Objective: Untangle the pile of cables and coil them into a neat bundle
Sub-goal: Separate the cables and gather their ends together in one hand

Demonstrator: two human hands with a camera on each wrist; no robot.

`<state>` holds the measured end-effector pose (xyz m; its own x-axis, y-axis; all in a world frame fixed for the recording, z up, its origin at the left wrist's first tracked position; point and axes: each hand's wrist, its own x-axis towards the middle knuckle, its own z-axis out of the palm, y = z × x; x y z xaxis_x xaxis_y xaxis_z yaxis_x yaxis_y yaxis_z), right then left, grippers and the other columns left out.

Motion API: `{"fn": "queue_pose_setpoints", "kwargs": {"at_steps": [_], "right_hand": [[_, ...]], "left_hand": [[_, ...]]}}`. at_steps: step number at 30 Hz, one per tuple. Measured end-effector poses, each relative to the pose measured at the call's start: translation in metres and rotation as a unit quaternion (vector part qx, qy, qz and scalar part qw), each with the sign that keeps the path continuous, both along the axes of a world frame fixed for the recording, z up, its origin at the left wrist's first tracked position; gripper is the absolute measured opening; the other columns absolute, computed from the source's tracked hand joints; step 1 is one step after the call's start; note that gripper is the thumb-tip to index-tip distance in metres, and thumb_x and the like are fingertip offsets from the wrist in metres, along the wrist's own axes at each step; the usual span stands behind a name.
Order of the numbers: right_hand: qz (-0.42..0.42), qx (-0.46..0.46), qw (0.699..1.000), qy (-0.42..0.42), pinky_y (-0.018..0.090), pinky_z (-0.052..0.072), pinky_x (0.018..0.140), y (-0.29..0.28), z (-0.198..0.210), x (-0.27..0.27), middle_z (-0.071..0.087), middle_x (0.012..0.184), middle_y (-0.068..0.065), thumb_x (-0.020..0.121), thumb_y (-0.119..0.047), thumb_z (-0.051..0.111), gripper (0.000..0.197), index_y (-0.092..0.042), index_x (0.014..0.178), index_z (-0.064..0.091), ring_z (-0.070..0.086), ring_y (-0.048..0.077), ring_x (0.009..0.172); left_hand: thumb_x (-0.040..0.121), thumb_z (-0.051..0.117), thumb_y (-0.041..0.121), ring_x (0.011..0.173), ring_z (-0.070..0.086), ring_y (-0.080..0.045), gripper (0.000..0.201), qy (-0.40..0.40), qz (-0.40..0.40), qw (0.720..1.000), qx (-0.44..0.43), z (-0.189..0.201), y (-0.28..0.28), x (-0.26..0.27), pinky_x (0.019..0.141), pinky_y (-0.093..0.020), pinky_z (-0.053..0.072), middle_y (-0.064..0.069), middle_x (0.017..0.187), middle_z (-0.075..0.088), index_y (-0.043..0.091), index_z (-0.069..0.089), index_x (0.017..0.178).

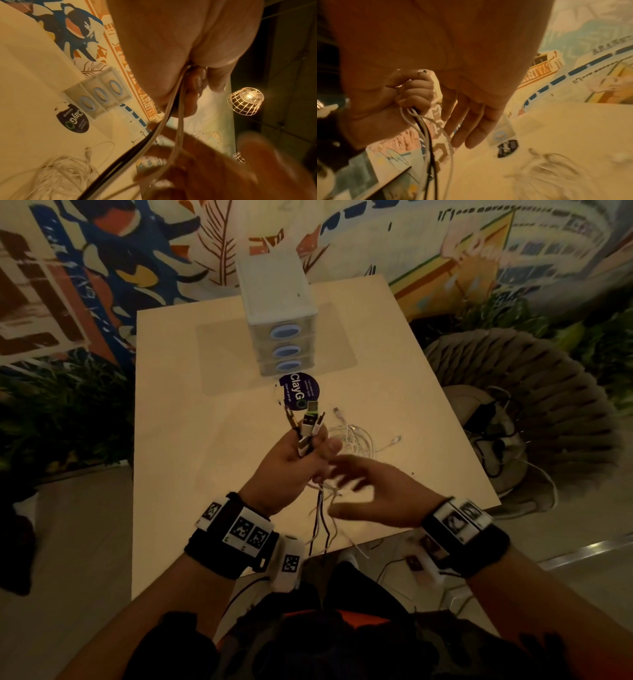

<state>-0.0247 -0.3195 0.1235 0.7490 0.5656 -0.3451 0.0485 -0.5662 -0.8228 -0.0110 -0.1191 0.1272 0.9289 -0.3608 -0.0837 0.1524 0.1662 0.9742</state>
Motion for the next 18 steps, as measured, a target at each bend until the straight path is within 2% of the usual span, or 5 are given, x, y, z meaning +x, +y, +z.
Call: {"fn": "queue_pose_setpoints", "kwargs": {"at_steps": [3,6,10,15,18], "right_hand": [[-0.017,0.04,0.998,0.037,0.006,0.043,0.087,0.03,0.008,0.02,0.063,0.111,-0.024,0.088,-0.04,0.076,0.043,-0.037,0.125,0.053,0.061,-0.007,0.104],[-0.062,0.125,0.985,0.103,0.023,0.053,0.08,0.045,0.002,0.028,0.072,0.087,-0.006,0.099,-0.017,0.063,0.016,-0.021,0.114,0.061,0.071,0.012,0.082],[-0.036,0.069,0.995,0.058,0.037,0.053,0.072,0.053,-0.005,0.028,0.068,0.081,-0.001,0.105,-0.034,0.052,0.023,-0.026,0.09,0.068,0.057,0.01,0.068],[-0.032,0.062,0.996,0.048,0.015,0.043,0.07,0.054,-0.007,0.023,0.067,0.098,-0.002,0.104,-0.037,0.053,0.028,-0.02,0.122,0.066,0.055,-0.004,0.072],[-0.057,0.062,0.994,0.064,0.017,0.047,0.072,0.054,-0.014,0.02,0.062,0.09,-0.013,0.103,-0.038,0.054,0.029,-0.019,0.124,0.063,0.057,-0.005,0.072]], "left_hand": [[0.097,0.058,0.017,0.056,0.042,-0.014,0.029,-0.02,0.03,0.998,0.048,0.008,-0.007,0.004,0.057,-0.032,0.041,0.0,0.062,0.039,0.022,0.04,0.075],[0.101,0.056,0.013,0.054,0.044,-0.021,0.031,-0.04,0.075,0.992,0.098,0.011,-0.003,0.01,0.056,-0.037,0.042,-0.008,0.059,0.041,0.016,0.039,0.075],[0.1,0.062,0.013,0.053,0.05,-0.028,0.031,-0.061,0.118,0.98,0.147,0.011,0.004,0.014,0.049,-0.03,0.049,-0.031,0.068,0.049,0.002,0.043,0.077],[0.102,0.059,0.018,0.088,0.074,-0.026,0.021,-0.036,0.058,0.993,0.1,0.014,0.006,0.014,0.083,-0.031,0.059,-0.01,0.078,0.074,0.015,0.07,0.12],[0.105,0.049,0.03,0.082,0.075,-0.028,0.029,-0.028,0.049,0.993,0.108,0.017,0.002,0.014,0.08,-0.035,0.059,-0.023,0.076,0.071,0.016,0.073,0.096]]}}
